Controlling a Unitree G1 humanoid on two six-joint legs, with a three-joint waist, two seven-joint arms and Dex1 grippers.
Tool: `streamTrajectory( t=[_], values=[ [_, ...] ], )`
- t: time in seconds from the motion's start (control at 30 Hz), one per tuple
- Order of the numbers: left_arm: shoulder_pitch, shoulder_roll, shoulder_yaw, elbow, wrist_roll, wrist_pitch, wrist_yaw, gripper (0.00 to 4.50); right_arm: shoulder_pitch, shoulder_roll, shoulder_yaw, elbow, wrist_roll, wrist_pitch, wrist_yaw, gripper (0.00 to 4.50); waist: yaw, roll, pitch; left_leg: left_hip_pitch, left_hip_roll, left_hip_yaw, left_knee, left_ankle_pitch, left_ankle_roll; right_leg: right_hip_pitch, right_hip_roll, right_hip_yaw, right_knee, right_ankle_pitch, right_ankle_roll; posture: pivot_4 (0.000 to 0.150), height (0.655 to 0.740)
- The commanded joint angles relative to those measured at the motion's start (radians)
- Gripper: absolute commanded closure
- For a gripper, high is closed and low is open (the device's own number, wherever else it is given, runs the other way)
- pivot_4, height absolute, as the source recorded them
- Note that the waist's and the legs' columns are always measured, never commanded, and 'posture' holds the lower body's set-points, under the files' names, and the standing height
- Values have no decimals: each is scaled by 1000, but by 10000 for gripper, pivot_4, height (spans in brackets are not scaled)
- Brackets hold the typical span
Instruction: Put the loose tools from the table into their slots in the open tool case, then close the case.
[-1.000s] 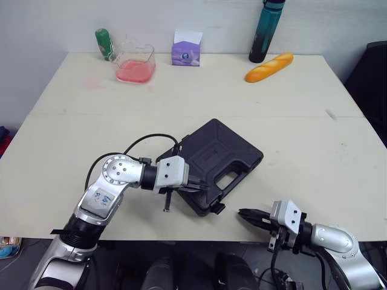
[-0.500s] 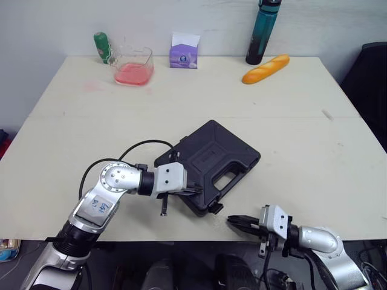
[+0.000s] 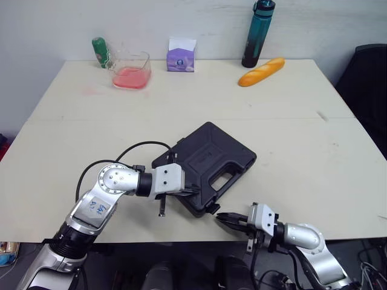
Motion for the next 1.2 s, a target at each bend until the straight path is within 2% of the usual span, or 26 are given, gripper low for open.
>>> streamTrajectory(
  t=[0.03,0.53,0.97,1.2],
  values=[
    [64,27,-92,72,68,59,-14,44830,-11,0,0,-50,22,-5,3,44914,0,0,0,0,0,0,0,0,0,0,0,0,0,0,-1,1500,7400],
    [64,23,-108,78,72,69,2,44830,-85,-6,21,-163,42,98,0,44914,0,0,-1,0,1,0,0,0,0,-1,0,0,1,-1,-1,1500,7400],
    [68,24,-111,80,70,87,7,44830,-206,7,13,-257,74,302,-29,44914,-4,0,-2,0,4,0,0,-2,1,-2,1,0,4,-1,-4,1500,7400],
    [78,28,-115,77,67,96,16,44830,-222,-4,-7,-287,92,373,-25,44914,-6,0,-2,1,6,0,-1,-1,0,-4,2,0,7,-3,-8,1500,7400]
  ],
)
